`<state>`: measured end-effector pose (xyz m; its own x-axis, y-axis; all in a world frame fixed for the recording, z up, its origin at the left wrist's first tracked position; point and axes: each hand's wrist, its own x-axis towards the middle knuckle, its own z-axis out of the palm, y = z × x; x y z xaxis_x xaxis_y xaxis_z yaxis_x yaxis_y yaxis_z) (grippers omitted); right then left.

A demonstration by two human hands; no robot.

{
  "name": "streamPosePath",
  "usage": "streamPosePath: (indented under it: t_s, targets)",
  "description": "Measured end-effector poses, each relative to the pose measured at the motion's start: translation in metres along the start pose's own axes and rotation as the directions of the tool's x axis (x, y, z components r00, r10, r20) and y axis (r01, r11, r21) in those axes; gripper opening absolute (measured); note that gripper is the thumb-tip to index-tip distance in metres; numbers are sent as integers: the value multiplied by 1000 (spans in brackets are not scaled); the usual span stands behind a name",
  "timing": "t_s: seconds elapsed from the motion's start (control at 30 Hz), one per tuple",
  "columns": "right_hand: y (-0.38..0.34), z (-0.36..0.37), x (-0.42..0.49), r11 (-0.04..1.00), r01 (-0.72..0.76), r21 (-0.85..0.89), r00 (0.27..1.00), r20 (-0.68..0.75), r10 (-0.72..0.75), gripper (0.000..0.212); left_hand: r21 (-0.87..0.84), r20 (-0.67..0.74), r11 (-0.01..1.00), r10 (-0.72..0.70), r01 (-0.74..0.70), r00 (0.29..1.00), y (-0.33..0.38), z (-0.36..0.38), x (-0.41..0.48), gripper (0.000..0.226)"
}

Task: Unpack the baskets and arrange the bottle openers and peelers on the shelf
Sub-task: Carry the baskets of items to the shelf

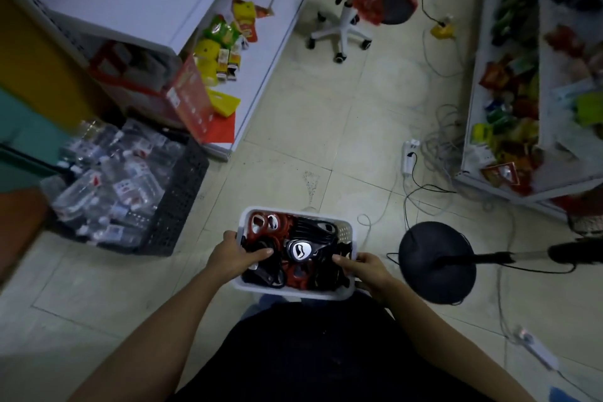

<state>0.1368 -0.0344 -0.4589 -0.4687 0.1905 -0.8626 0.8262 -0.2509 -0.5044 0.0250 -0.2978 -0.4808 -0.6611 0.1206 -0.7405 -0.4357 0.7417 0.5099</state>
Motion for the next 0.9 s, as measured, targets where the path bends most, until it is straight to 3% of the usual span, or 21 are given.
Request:
streamPosePath:
  t_s: [0.27, 0.4, 0.63, 0.8, 0.9]
  targets:
    - [-87, -17, 82, 1000, -17, 7, 999, -44, 17, 22, 66, 27, 998, 9, -11, 1000, 97, -29, 84, 84]
    - [-163, -44, 127, 1000, -26, 7, 997, -70, 27, 46, 100, 10, 995, -12, 11, 1000, 168, -36, 122, 90]
    - [-267, -91, 169, 999, 25, 30, 989, -143, -21, 56, 45, -20, 998, 33, -32, 999, 279, -40, 162, 86]
    - [-328, -113, 195, 998, 49, 32, 988, -145, -43, 78, -12, -40, 996, 92, -92, 995, 334, -50, 200, 60]
    - [-367, -122, 208, 997, 63, 37, 990, -128, -57, 75, -81, -30, 995, 61, -63, 998, 365, -59, 223, 71]
